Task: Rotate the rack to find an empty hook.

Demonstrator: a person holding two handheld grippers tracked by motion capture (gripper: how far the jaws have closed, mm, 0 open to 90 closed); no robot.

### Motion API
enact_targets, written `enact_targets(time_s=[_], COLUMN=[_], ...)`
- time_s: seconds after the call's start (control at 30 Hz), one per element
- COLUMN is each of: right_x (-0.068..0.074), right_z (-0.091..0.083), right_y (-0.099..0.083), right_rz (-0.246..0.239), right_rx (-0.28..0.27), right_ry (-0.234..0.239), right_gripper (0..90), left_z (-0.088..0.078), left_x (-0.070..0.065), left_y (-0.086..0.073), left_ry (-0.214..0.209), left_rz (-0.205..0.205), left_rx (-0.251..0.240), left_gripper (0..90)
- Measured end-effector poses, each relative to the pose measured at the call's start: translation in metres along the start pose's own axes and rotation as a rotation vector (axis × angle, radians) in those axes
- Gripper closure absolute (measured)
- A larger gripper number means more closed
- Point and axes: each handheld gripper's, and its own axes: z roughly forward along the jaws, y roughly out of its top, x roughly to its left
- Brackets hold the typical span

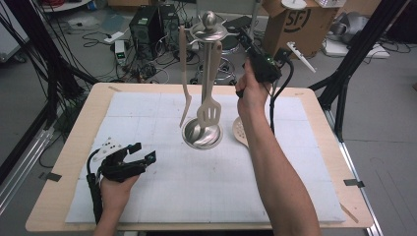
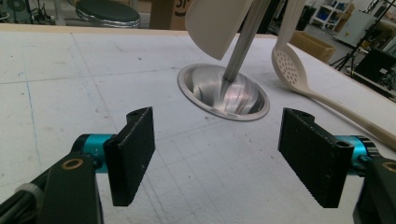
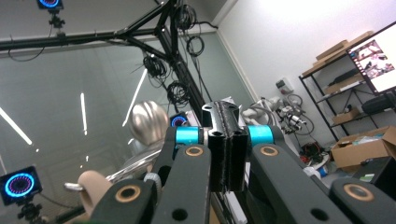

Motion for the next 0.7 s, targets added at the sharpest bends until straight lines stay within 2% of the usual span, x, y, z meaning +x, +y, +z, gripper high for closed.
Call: enact_targets(time_s=[0.3, 0.47, 0.6, 0.7], right_x=[0.008, 0.014, 0.015, 0.015], right_z=[-0.002, -0.004, -0.005, -0.007], right_y=[0.002, 0.004, 0.005, 0.003], right_rz=[-0.02, -0.059, -0.082, -0.073], right_rx=[0.017, 0.036, 0.051, 0.069], right_ry=[-0.004, -0.003, -0.019, -0.036], right_gripper=[90.0, 90.0, 90.0, 90.0], left_z=[0.0, 0.001, 0.001, 0.001], left_x=[0.0, -0.001, -0.002, -0.002], left_y=[0.0, 0.0, 0.0, 0.0], left_ry=[-0.003, -0.003, -0.004, -0.004], left_rz=[0.003, 0.001, 0.005, 0.007], left_rx=[0.003, 0.003, 0.006, 0.008], left_gripper=[27.7, 27.7, 27.8, 27.8])
